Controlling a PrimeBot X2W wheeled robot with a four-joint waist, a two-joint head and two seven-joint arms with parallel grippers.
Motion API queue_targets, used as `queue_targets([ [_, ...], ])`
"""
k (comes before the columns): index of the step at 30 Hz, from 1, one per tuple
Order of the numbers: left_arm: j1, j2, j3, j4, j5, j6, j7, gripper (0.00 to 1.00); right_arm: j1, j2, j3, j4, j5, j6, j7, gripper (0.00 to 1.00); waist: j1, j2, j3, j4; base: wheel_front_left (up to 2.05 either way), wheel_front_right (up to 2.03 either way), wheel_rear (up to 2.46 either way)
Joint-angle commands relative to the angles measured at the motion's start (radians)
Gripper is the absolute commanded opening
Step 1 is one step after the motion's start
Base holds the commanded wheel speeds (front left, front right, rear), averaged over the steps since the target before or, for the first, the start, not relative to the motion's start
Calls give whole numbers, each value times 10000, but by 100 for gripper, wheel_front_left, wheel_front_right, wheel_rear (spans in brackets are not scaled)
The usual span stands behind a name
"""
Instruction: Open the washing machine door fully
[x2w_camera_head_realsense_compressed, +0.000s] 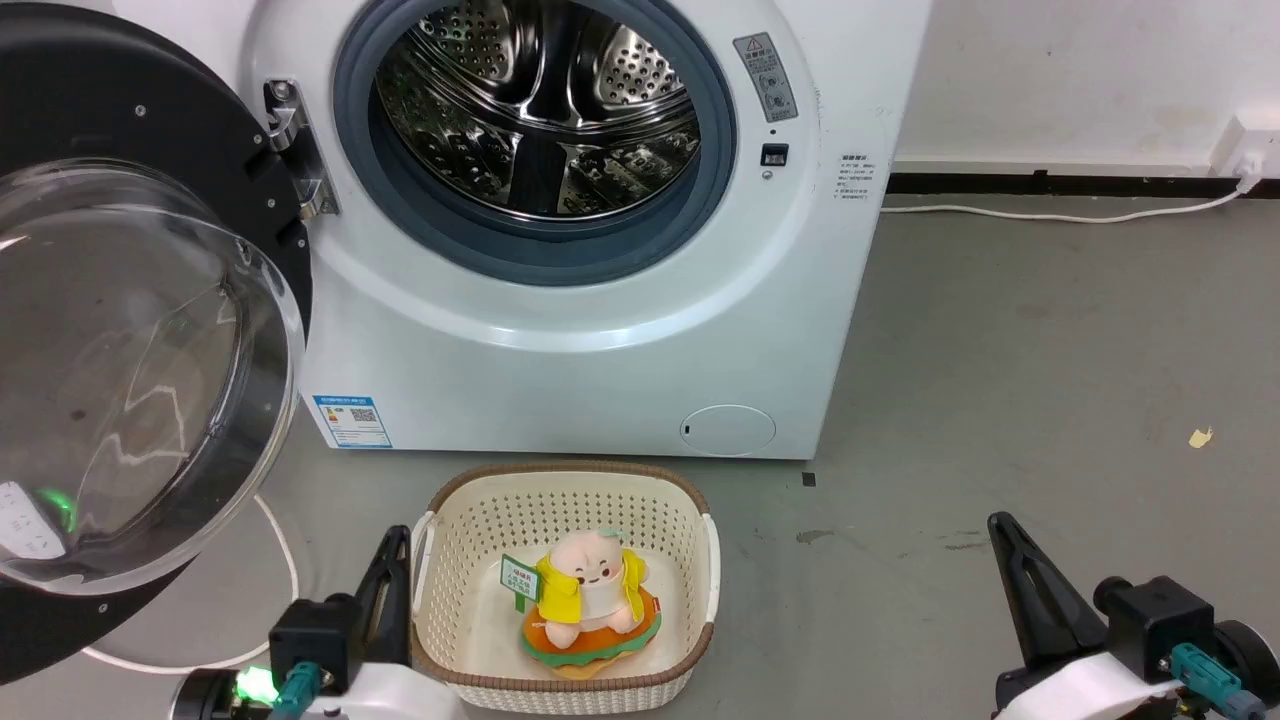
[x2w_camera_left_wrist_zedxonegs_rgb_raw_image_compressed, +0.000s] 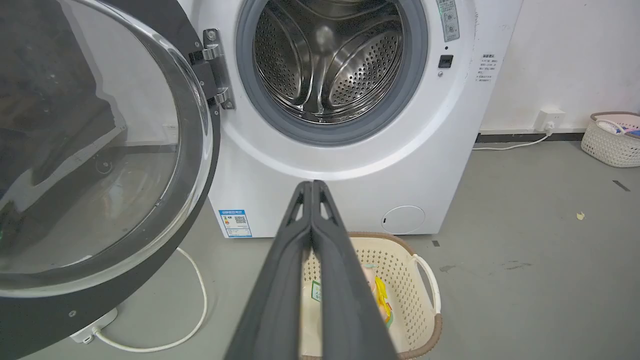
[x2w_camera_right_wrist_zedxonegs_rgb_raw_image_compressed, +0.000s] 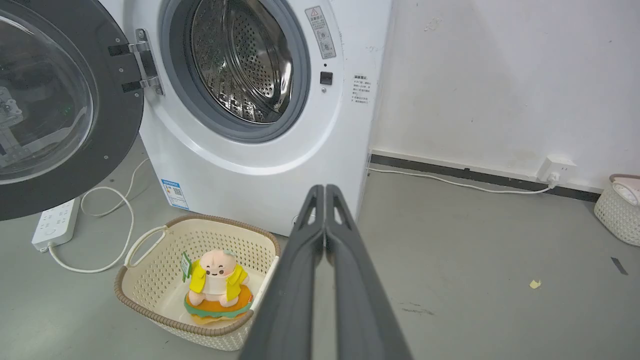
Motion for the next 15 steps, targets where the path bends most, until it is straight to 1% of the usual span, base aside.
queue_targets([
  [1,-152,-49,89,-54,122,-74,49,0,-132,38,25,18,-59,5,52,0,0,-1,4,-2,0,0,0],
  [15,-272,-262,426,-107,389,-344,339,0,-279,45,78,57,-124,6,327,0,0,-1,46,-25,0,0,0],
])
